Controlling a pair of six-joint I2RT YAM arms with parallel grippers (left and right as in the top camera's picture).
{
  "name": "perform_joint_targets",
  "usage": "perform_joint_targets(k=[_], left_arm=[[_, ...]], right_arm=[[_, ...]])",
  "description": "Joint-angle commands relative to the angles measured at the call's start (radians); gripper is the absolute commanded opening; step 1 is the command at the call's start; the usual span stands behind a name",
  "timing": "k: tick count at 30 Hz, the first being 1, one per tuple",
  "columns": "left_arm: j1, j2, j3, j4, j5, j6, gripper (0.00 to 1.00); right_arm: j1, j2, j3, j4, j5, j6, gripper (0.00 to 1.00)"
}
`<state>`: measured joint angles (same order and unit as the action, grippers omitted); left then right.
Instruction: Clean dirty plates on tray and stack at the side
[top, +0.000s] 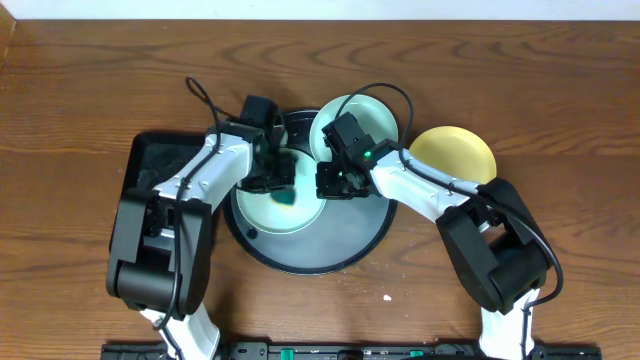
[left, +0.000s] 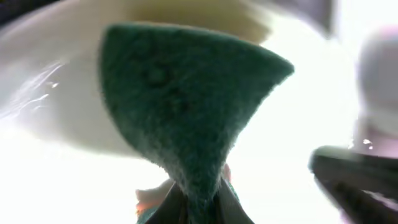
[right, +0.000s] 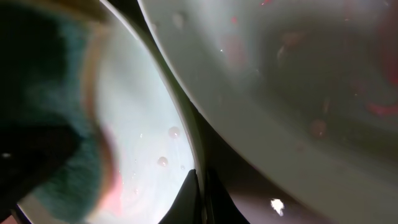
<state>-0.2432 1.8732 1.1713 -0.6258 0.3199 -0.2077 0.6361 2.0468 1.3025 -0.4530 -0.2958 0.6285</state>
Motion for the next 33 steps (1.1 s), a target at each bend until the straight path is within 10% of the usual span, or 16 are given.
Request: perform_joint_targets(k=[1,9,22,33], left_arm=[[-0.007,0.025,-0.013,0.047,0.203,0.119,0.07],[0.1,-0.012,0.14,-0.081,-0.091,-0.061,0.07],[0.423,-0.258,0.28,-0.297,-0.101,-0.06,0.09],[0.489,-0.27,0.246,-0.313,-0.101,-0.06,0.09]], right_arm=[[-0.006,0.013,0.006,-0.003,0.021,-0.002,0.01],[-0.006,0.013,0.006,-0.003,0.013,-0.017,0.01],[-0.004,-0.044,0.109,-0.087,-0.009,-0.302,0.01],[0.1,-0.249,0.123,-0.156,0.543,-0.5,0.01]])
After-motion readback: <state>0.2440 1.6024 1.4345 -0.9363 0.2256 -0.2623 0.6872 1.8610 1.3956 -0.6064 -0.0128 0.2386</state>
